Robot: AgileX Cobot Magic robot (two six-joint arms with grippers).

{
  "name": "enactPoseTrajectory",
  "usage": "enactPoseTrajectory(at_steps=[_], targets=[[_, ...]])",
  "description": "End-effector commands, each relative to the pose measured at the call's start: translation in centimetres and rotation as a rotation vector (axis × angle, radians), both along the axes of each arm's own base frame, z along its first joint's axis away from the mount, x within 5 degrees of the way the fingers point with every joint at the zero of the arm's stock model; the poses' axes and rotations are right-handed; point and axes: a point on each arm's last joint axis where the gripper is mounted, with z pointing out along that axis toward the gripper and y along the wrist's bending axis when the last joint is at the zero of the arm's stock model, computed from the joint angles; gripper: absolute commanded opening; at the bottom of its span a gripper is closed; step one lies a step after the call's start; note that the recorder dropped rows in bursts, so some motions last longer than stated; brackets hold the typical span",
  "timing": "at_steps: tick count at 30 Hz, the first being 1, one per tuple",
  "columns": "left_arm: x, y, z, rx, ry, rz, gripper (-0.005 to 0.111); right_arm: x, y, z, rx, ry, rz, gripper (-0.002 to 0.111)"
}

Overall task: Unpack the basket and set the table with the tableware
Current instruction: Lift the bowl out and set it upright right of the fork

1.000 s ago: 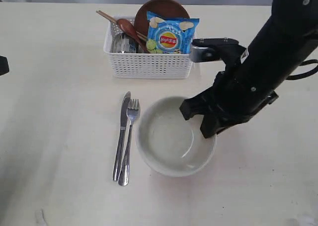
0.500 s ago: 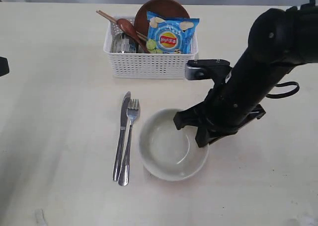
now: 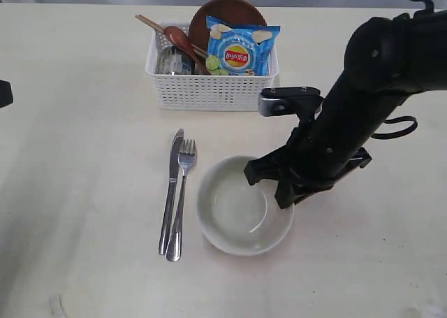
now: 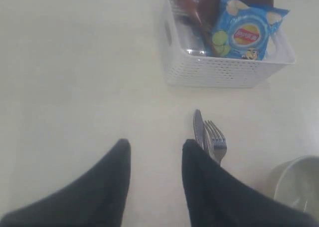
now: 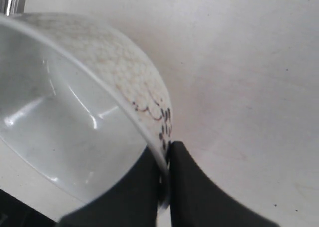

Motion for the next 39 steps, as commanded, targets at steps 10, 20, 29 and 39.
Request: enactPoseTrajectory(at_steps=[10, 20, 29, 39], targets=[[-0.1, 0.0, -0.2, 0.011, 0.011, -0.007, 0.034, 1.5, -2.3, 0.7, -0.159, 0.001, -0.085, 0.0], [-0.1, 0.0, -0.2, 0.012, 0.009, -0.008, 0.034, 1.9, -2.8, 0.9, -0.07, 0.04, -0.088, 0.0], [-0.1, 0.0, -0.2, 0.012, 0.009, -0.008, 0.034, 1.9, -2.9, 0.9, -0.076, 0.03, -0.078, 0.029], [-0.1, 0.0, -0.2, 0.012, 0.009, -0.008, 0.034, 2.3, -2.7, 1.2, -0.071, 0.005, -0.076, 0.043]])
